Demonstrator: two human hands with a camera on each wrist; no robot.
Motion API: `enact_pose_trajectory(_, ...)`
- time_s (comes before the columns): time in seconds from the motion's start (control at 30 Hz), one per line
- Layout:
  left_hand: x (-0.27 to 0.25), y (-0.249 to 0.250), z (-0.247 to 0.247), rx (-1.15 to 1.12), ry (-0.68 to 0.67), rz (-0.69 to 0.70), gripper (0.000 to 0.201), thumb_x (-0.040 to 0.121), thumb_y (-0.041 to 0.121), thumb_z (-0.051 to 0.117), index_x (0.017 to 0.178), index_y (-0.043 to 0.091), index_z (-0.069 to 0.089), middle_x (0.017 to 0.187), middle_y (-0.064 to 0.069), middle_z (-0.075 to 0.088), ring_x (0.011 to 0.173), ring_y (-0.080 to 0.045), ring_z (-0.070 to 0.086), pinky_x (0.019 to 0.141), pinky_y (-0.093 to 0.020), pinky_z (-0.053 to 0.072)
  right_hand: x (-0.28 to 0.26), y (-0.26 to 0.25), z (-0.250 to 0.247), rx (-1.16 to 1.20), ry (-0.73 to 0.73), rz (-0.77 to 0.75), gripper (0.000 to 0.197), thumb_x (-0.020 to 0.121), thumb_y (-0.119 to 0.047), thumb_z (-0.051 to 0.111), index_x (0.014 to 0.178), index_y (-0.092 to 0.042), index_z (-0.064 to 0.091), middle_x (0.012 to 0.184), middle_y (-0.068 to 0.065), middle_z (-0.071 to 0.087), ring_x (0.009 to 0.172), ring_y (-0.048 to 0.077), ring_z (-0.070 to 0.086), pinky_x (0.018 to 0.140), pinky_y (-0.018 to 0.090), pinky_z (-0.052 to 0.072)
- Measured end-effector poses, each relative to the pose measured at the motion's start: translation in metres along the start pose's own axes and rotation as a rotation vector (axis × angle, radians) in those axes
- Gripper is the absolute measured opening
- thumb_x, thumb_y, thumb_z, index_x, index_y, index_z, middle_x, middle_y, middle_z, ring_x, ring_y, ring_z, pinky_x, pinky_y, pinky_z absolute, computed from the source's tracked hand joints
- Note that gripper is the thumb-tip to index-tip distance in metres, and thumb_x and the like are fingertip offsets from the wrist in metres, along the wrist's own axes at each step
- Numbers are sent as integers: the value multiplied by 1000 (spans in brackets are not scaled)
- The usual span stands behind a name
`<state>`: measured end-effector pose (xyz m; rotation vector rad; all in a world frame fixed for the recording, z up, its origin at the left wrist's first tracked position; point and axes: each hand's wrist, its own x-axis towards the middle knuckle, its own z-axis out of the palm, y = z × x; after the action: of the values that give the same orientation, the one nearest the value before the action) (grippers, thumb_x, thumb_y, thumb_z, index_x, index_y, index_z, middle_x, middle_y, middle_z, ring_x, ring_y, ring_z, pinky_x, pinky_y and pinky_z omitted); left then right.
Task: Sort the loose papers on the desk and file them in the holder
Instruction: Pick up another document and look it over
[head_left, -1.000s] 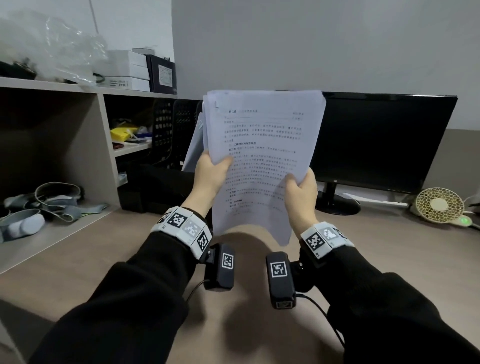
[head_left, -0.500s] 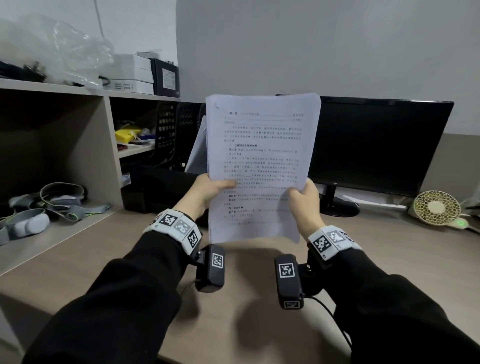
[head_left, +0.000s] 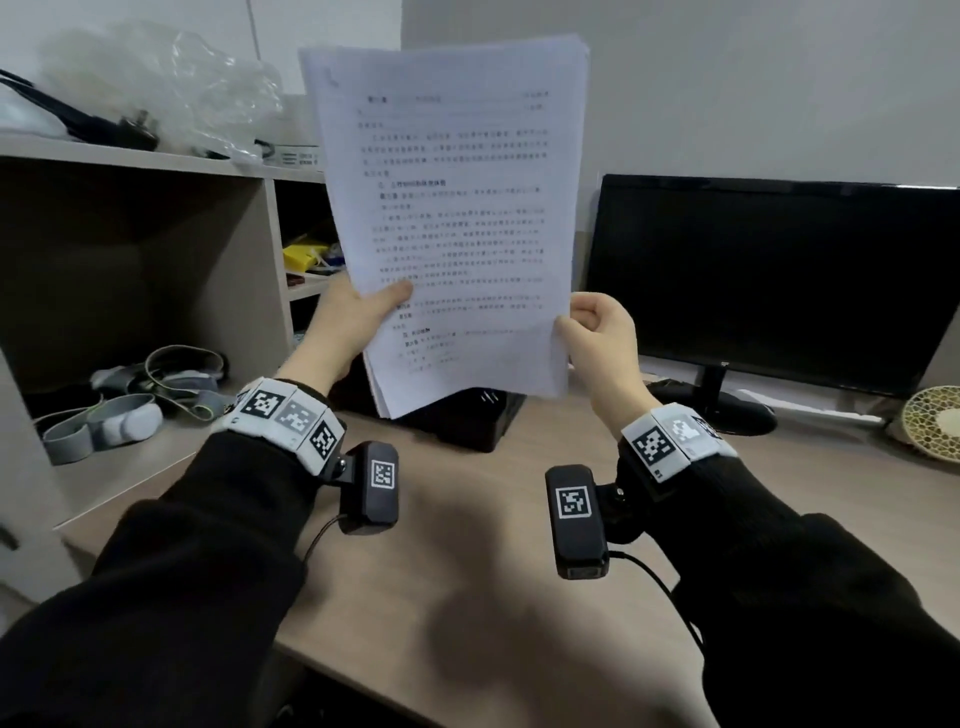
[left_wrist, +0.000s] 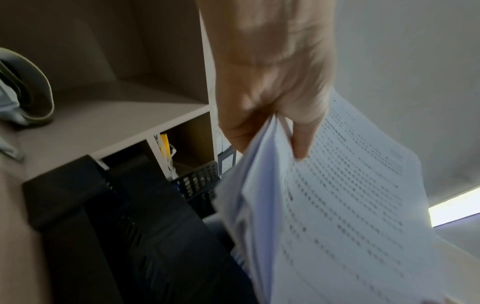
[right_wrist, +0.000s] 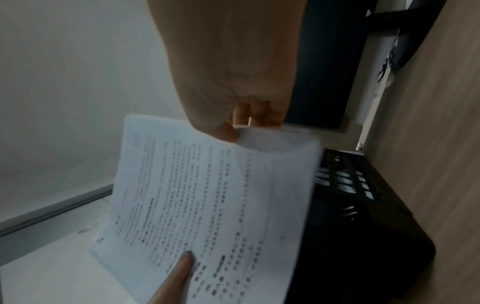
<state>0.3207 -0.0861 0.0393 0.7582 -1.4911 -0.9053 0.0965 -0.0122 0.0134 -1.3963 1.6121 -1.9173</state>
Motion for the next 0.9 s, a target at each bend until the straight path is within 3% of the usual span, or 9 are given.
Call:
enact_pose_trajectory(0.07, 8, 1, -16, -13, 143, 53, 25, 89, 9, 65, 112, 13, 59, 112, 0, 62, 101, -16, 61, 83, -25, 51, 3, 3, 8, 38, -4, 33, 19, 86, -13, 59, 104, -19, 59, 97, 0, 71, 90, 13, 68, 83, 34, 56)
enact_pose_trajectory(0.17, 20, 2, -36, 2, 324, 137, 20, 89, 10, 65, 108, 14, 60, 107, 1, 62, 98, -12, 61, 75, -12, 49, 6, 10, 15, 85, 31, 78, 18, 88, -8, 56, 102, -18, 58, 91, 0, 71, 82, 11, 68, 80, 30, 54)
enact_pose_trajectory(0.3, 37, -3, -53, 118, 541, 152, 32, 87, 20, 61, 116, 7, 64, 110, -1, 66, 103, -15, 63, 90, -26, 51, 12, 21, 24, 126, 67, 136, 19, 89, -3, 50, 99, -18, 57, 88, -2, 69, 76, 9, 65, 74, 25, 51)
enact_pose_trajectory(0.43, 47, -8, -53, 218, 608, 164, 33, 91, 18, 57, 121, 6, 63, 120, -7, 66, 108, -16, 61, 93, -24, 48, 17, 26, 36, 127, 52, 148, 17, 87, -6, 54, 92, -22, 56, 89, 0, 69, 75, 10, 64, 67, 23, 46)
enact_pose_trajectory(0.77, 53, -24, -62, 105, 818, 224, 32, 94, 15, 52, 122, 1, 60, 107, 0, 62, 95, -4, 56, 74, -2, 41, 24, 35, 47, 111, 51, 157, 23, 87, -4, 48, 85, -25, 56, 88, -1, 70, 78, 12, 64, 78, 29, 50)
enact_pose_trajectory(0.83, 56, -25, -61, 113, 816, 216, 32, 94, 15, 52, 122, 1, 60, 108, -1, 63, 96, -6, 56, 75, -3, 41, 25, 38, 50, 93, 59, 152, 23, 85, -4, 49, 84, -26, 56, 89, -2, 69, 81, 14, 63, 79, 31, 50)
enact_pose_trajectory(0.9, 62, -30, -56, 166, 788, 209, 33, 94, 17, 52, 122, 1, 60, 114, -8, 66, 101, -15, 61, 82, -14, 44, 27, 40, 53, 74, 76, 149, 23, 85, -5, 50, 82, -27, 56, 89, -1, 68, 83, 16, 62, 80, 34, 49)
